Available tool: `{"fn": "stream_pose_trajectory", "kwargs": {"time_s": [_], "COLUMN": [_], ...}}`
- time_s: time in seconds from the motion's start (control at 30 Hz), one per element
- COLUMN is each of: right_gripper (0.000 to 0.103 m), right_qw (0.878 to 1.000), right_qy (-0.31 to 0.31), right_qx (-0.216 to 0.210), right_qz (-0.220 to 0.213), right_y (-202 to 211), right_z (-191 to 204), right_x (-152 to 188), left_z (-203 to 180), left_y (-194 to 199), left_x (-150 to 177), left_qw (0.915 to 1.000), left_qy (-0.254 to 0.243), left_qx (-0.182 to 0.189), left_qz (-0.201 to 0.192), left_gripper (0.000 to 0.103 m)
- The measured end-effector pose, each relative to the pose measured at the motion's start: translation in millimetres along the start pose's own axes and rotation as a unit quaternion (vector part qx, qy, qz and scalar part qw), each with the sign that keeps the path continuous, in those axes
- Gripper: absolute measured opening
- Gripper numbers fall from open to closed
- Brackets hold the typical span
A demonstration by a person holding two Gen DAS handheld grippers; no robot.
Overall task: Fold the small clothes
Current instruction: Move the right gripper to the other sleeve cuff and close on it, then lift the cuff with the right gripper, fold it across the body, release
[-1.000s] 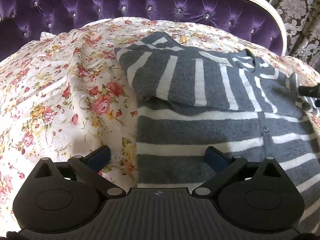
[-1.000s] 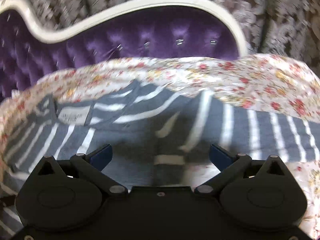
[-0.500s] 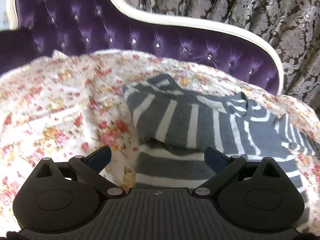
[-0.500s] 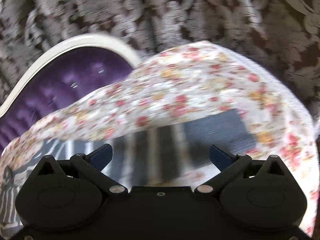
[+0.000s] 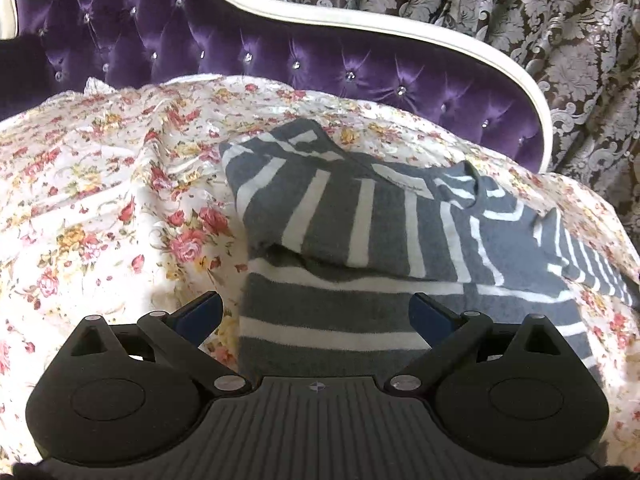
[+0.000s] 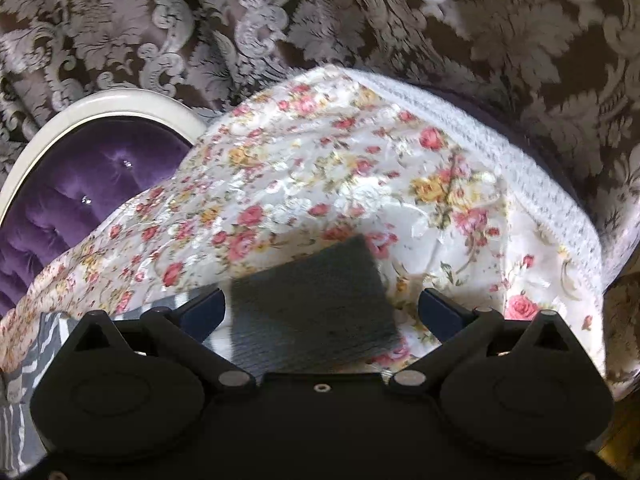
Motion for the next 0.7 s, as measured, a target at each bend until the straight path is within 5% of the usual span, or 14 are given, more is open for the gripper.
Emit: {"fn": "stream_pose_trajectory", "kwargs": {"time_s": [0.2, 0.27, 0.43, 0.47, 0.7], "right_gripper": [0.102, 0.087, 0.021, 0.017, 0.013], "right_qw": [0.999, 0.999, 0.999, 1.0, 0.998], "right_qy": [-0.009, 0.0, 0.029, 0.026, 0.04], "right_qx": [-0.036, -0.037, -0.009, -0.01, -0.041], "right_qz": [-0.005, -0.003, 0.01, 0.014, -0.013], "right_y": [-3, -3, -6, -6, 20], "right_z": [4, 7, 7, 6, 43], "right_x": [1, 2, 0, 0, -24], "left_z": [2, 2, 1, 1, 1], "left_y": [-3, -3, -2, -1, 6], "left_x": [2, 3, 2, 2, -4], "left_qw": [0.9999, 0.9999, 0.9999, 0.9999, 1.0], "left_qy": [0.002, 0.003, 0.002, 0.002, 0.006], "left_qx": [-0.004, -0.004, -0.001, -0.001, -0.001], "left_qz": [0.01, 0.012, 0.013, 0.012, 0.004], "left_gripper": [0.1, 0.1, 0.1, 0.1, 0.1]}}
Point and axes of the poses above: each gripper's, at about its wrist camera, not at the fingertips, and y roughly against the way its jaws point, z to its left, x to its underside, the point moved 10 cm from there along -y, roughly the way its jaws point, and after that the axes turned 12 degrees about -z, right-handed, at the moved point
